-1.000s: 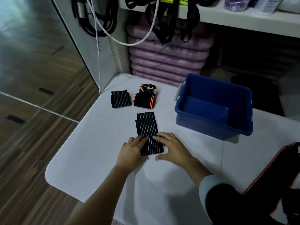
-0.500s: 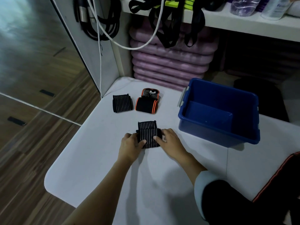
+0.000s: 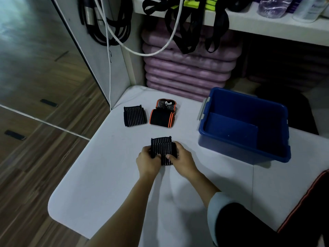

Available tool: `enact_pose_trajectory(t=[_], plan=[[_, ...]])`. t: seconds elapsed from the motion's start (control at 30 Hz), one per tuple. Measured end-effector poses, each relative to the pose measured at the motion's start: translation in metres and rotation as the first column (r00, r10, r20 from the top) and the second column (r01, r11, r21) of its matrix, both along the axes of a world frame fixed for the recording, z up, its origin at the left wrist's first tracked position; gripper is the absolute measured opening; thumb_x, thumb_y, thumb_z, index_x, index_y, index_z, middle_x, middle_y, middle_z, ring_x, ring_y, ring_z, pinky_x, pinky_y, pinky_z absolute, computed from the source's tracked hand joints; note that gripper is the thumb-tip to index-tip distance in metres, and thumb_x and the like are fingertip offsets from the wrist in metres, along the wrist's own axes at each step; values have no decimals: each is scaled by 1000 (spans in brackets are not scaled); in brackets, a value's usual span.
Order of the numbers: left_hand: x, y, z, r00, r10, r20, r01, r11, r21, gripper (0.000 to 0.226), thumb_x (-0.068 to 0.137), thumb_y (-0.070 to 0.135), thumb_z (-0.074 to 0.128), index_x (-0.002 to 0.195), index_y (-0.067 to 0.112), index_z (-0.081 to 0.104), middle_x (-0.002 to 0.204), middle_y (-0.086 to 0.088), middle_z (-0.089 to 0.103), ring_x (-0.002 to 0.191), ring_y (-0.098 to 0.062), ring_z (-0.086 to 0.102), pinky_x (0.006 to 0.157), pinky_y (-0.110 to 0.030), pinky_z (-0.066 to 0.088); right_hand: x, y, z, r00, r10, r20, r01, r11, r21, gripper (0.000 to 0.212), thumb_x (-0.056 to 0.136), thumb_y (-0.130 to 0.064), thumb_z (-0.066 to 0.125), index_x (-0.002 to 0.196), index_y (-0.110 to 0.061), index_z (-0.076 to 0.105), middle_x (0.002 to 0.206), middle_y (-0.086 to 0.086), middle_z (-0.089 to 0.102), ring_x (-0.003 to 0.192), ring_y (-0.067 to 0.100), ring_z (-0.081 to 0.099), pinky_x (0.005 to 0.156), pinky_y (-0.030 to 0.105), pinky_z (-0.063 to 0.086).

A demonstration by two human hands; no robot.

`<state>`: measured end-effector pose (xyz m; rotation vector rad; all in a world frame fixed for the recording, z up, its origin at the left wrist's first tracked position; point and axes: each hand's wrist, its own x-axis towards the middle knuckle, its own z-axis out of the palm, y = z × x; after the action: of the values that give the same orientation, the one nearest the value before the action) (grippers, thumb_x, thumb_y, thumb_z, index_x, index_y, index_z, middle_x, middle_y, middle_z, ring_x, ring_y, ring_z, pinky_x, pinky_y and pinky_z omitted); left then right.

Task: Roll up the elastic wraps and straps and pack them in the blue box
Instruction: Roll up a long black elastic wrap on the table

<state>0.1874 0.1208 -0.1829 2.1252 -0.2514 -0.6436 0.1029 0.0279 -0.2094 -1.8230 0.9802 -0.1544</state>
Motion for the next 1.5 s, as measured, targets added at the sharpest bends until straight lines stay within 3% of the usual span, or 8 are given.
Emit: enact_pose_trajectory(t=[0.13, 0.3, 0.53, 0.67, 0.9, 1.1, 1.3, 1.5], plan=[[0, 6, 2, 1000, -16, 14, 17, 996, -86, 38, 83, 2, 60, 119, 11, 53, 106, -3, 62, 90, -13, 57, 79, -25, 45, -4, 4, -1, 999, -29, 35, 28, 999, 31, 61, 85, -22, 65, 138, -29, 37, 129, 0, 58, 115, 21, 57, 98, 43, 48], [12, 20, 2, 1000, -13, -22, 9, 984, -180, 39, 83, 7, 63, 118, 21, 53, 115, -6, 60, 98, -16, 59, 89, -36, 51, 9, 13, 6, 993, -36, 108, 33, 999, 23, 64, 85, -26, 62, 138, -42, 30, 138, -3, 50, 126, 17, 49, 105, 43, 43], [68, 48, 16, 999, 38, -21, -42, 973, -226, 39, 85, 7, 62, 121, 20, 56, 113, -3, 62, 102, -21, 61, 89, -37, 52, 67, 36, 19, 985, 33, 168, -41, 998, 44, 66, 88, -20, 62, 145, -23, 29, 143, 4, 44, 131, 19, 43, 109, 42, 38], [114, 59, 22, 999, 31, 20, -28, 986, -164, 40, 85, 4, 59, 123, 17, 57, 110, -3, 64, 94, -20, 63, 89, -37, 52, 114, 51, 17, 991, 122, 48, -121, 992, -38, 65, 92, -31, 53, 148, -18, 21, 143, 8, 45, 129, 28, 44, 107, 46, 37], [167, 67, 15, 996, -57, 68, 58, 998, -6, 40, 85, 2, 56, 122, 17, 58, 100, 1, 62, 94, -21, 63, 90, -35, 51, 155, 63, 3, 975, 129, -180, -176, 945, -275, 61, 92, -43, 48, 145, -17, 29, 140, 9, 44, 126, 30, 35, 107, 44, 30], [180, 61, -6, 969, -156, 189, 127, 979, 160, 38, 87, 18, 56, 125, 21, 56, 114, -7, 64, 106, -26, 58, 93, -41, 46, 161, 60, -5, 996, 37, -82, -55, 971, -231, 60, 88, -46, 55, 140, -19, 39, 130, 11, 49, 123, 29, 38, 106, 41, 33], [164, 63, 0, 939, -119, 323, 52, 977, 208, 42, 88, 22, 56, 130, 19, 51, 123, -13, 55, 119, -33, 43, 96, -47, 40, 150, 56, 0, 999, 49, -10, -50, 985, -166, 58, 88, -45, 56, 138, -20, 41, 127, 11, 52, 121, 27, 43, 104, 43, 37], [136, 63, 23, 828, -260, 497, 156, 958, 242, 31, 88, 17, 56, 118, 19, 61, 116, -10, 57, 111, -32, 43, 90, -43, 35, 109, 53, 20, 999, 32, 36, -25, 982, -186, 48, 89, -44, 55, 132, -25, 45, 121, 2, 54, 115, 20, 48, 102, 40, 41]])
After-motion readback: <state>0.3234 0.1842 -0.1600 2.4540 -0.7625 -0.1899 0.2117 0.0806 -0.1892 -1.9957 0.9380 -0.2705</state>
